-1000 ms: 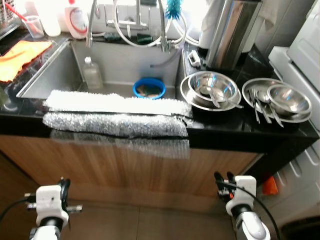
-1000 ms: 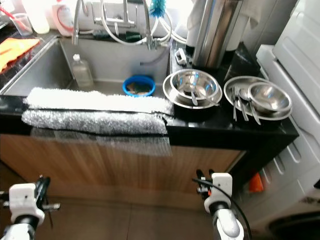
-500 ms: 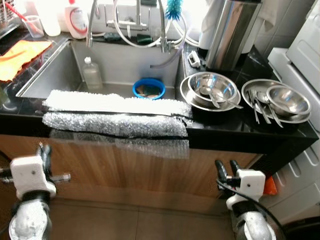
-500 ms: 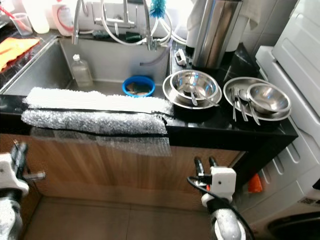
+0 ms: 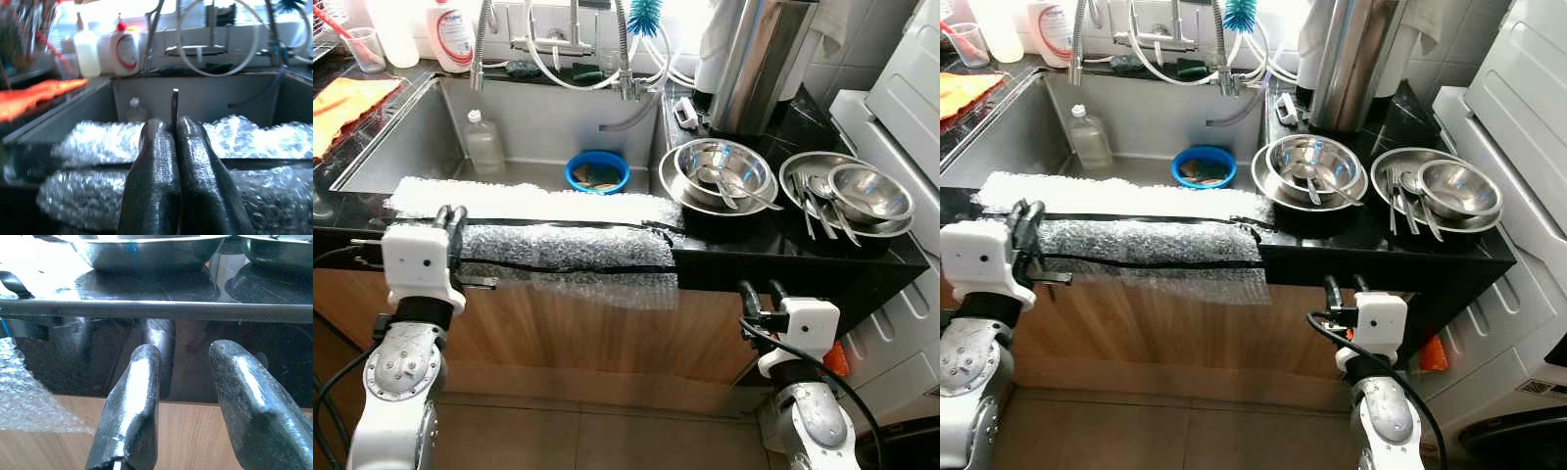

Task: Kitchen organization

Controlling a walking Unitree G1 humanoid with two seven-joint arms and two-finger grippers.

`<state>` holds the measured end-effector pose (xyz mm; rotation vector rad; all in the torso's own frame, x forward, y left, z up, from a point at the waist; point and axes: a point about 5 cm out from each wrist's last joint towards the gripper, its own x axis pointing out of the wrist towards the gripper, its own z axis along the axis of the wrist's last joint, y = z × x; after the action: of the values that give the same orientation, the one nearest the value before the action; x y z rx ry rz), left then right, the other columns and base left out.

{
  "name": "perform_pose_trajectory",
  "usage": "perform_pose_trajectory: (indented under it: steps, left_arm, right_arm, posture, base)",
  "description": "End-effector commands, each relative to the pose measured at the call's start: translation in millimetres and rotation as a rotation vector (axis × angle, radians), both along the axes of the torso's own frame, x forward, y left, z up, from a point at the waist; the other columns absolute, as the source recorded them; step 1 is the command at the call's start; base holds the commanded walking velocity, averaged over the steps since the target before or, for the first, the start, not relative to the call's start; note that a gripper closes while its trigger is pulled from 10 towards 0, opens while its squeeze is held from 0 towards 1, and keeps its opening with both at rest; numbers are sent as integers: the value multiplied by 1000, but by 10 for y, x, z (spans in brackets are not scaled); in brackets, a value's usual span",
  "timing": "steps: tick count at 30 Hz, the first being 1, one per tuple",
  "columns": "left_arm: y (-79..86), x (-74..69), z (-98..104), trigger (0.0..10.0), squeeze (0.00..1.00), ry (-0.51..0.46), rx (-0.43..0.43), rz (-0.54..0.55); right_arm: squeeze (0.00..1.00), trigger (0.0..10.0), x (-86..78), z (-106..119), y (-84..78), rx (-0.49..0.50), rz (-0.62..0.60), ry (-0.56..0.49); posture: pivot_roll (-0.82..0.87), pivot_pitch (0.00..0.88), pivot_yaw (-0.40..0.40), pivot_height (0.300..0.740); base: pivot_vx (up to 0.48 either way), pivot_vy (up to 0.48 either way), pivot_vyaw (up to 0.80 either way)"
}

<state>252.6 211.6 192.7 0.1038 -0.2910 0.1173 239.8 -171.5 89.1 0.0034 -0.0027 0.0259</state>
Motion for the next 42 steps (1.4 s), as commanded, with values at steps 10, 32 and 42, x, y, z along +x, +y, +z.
perform_pose_trajectory:
  steps: [10,32,42]
  left_arm:
    - [154,110,76,10000,0,63,-582,-128]
    - [145,-13,-299,10000,0,-10,-1249,-259]
    - [241,-46,-28,10000,0,67,-968,-410]
  right_arm:
    - [0,10000,42,27,-8,7,8,3]
    - [0,10000,56,117,-65,62,-69,-62]
    - [0,10000,84,124,-115,57,-78,-65]
  posture:
    - [19,37,-69,740]
    - [17,16,-71,740]
    - [23,31,-75,740]
  base:
    - [0,0,0]
    - [0,0,0]
    - [0,0,0]
